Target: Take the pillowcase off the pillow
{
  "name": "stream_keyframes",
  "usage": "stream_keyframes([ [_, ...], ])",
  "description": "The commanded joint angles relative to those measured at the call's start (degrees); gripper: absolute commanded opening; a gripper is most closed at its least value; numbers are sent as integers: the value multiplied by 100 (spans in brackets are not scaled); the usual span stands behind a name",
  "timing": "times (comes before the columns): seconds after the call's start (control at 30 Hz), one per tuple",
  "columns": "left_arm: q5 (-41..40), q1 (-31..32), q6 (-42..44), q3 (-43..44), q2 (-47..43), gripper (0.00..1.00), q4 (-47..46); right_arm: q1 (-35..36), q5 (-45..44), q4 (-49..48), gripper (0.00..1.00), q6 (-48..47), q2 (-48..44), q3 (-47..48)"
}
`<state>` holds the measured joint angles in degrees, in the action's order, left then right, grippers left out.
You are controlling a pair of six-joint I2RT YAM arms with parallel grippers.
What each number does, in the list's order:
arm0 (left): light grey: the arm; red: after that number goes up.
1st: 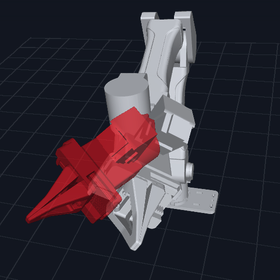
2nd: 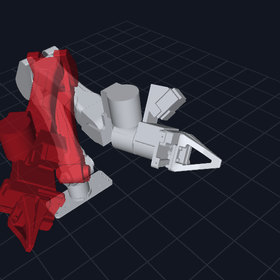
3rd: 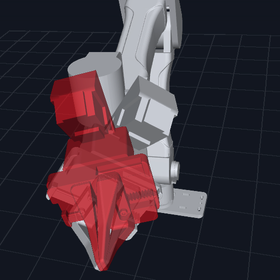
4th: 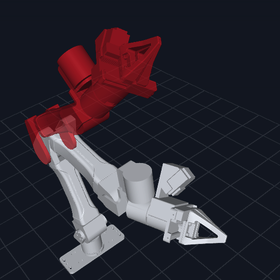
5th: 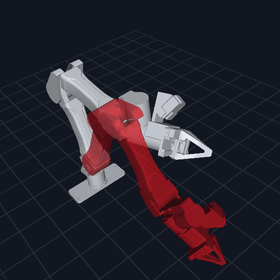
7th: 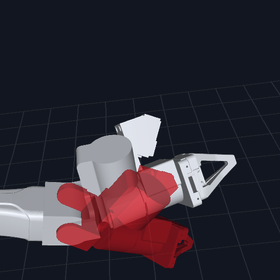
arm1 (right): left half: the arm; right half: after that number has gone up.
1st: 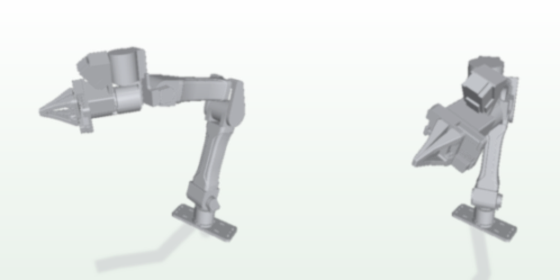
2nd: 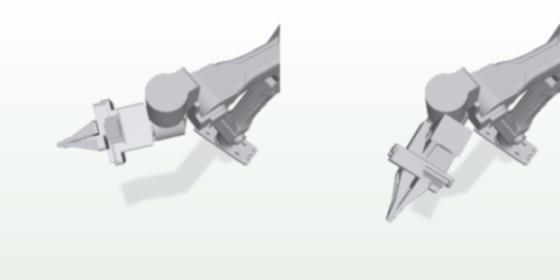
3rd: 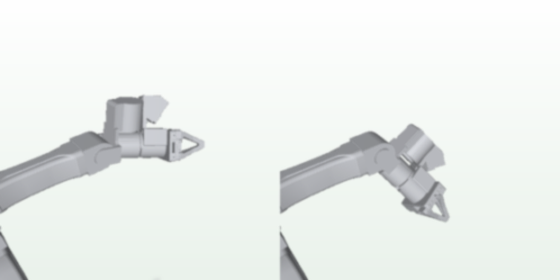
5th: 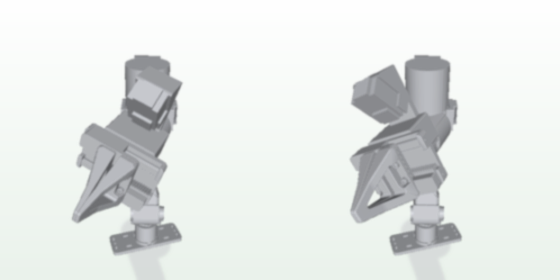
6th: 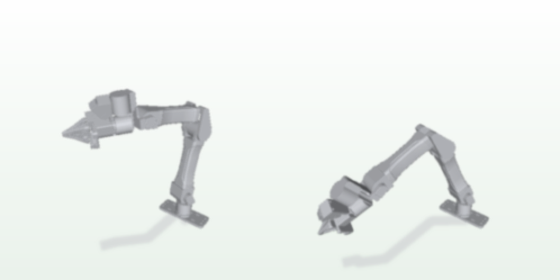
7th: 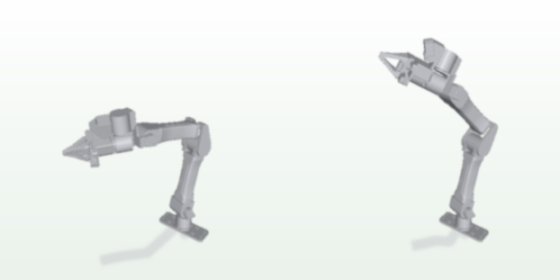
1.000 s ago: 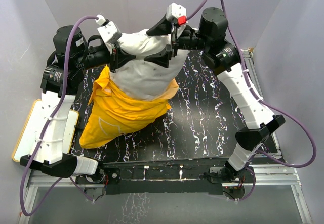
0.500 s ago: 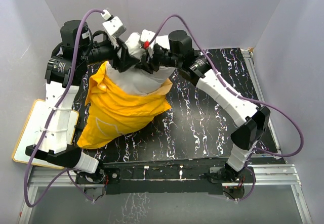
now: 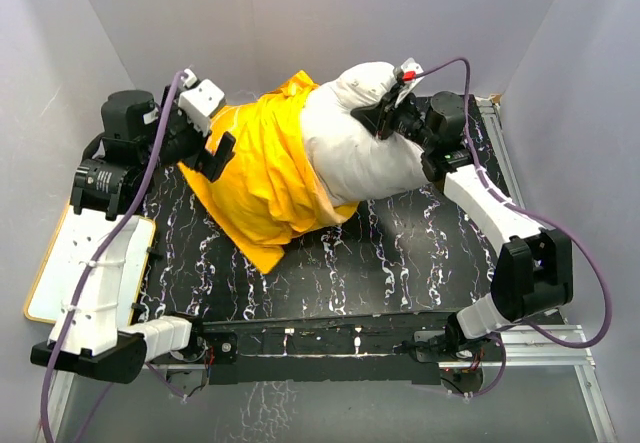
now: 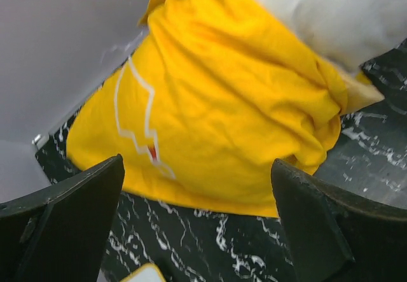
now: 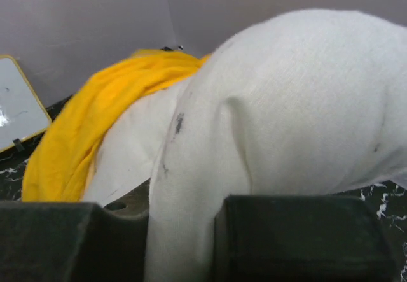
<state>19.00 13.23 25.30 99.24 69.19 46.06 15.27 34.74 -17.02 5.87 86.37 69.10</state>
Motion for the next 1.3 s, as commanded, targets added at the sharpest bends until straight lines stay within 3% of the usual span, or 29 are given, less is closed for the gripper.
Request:
stream_keyframes([
  [0.0, -436, -406, 556, -600, -191, 97, 245, 6, 796, -1535, 8, 502, -401, 253],
  [0.17, 337, -1412, 696, -437, 574, 97, 193, -2, 1167, -1470, 8, 185, -664, 285],
  [0.37, 972, -2204, 1073, -374, 1391, 97, 0, 274, 1116, -1489, 8, -1814, -1553, -242],
  [0.53, 1854, -2944, 1473, 450, 2060, 97, 122, 231, 924, -1818, 8, -2141, -1696, -78],
  [0.67, 2405, -3493, 2286, 1626, 2698, 97, 918, 106, 1092, -2728, 8, -1633, -1723, -85],
  [0.77, 2321, -3670, 3206, 2167, 3054, 92, 1673, 89, 1416, -3111, 8, -1233, -1652, 85],
  [0.87, 2482, -3731, 4315, 2293, 3200, 89, 3280, 79, 1592, -3210, 8, -1008, -1469, 314],
  [1.07, 2651, -3732, 5464, -67, 1757, 95, 3603, 79, 1395, -3302, 8, -1043, -1372, 198],
  [1.27, 2820, -3732, 5238, -912, 1351, 97, 3503, 80, 1045, -3097, 8, -1360, -1430, 209],
])
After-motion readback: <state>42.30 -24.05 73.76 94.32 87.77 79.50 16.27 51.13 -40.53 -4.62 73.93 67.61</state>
